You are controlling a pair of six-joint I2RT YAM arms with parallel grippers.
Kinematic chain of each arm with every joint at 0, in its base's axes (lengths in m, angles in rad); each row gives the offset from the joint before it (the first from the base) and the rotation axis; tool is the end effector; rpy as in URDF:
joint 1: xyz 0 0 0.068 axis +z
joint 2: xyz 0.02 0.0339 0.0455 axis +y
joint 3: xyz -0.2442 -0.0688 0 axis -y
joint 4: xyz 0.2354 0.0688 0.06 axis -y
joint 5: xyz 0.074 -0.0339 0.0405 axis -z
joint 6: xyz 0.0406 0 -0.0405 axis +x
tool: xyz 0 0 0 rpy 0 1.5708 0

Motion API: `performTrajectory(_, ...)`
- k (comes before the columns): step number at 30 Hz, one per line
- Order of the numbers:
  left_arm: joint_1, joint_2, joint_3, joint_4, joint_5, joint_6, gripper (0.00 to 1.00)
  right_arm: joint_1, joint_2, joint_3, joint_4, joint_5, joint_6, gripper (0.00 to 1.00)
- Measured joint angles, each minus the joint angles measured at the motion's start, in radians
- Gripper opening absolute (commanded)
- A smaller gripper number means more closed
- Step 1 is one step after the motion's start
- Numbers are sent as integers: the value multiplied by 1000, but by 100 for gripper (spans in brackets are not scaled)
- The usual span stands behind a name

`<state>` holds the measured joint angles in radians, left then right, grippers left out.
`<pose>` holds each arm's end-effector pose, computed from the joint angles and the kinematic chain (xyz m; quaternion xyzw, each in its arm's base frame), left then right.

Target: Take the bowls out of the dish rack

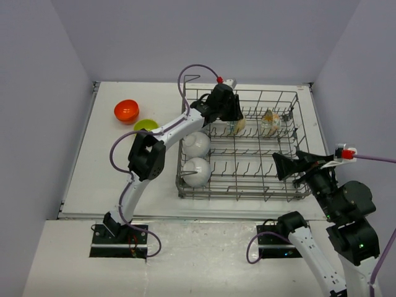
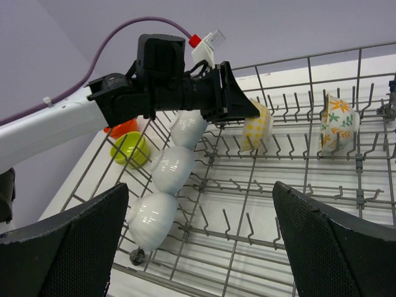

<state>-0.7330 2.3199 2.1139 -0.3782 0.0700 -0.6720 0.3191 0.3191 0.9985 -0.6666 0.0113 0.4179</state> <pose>0.3879 -0.3531 0.2398 0.0434 0.8793 -0.3293 0.3413 0.0459 0.0147 0.3862 0.0387 0.7015 0.2526 0.6653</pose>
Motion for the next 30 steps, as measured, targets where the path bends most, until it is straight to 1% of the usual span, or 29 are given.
performTrajectory(2,2,10,-9,20,25,-14,29,0,0,0,0,-6,0,99)
performTrajectory(3,2,10,-14,33,35,-18,23,0,0,0,0,-7,0,99)
performTrajectory(8,2,12,-43,86,93,-29,17,0,0,0,0,-11,0,99)
performTrajectory(11,3,22,-54,115,126,-50,0,0,0,0,0,-16,0,99)
performTrajectory(15,6,24,-74,147,156,-67,0,0,0,0,0,-26,-1,99)
performTrajectory(18,15,3,-124,201,184,-72,0,0,0,0,0,-28,-2,99)
performTrajectory(30,60,-116,-377,512,323,-161,0,0,0,0,1,-29,-3,99)
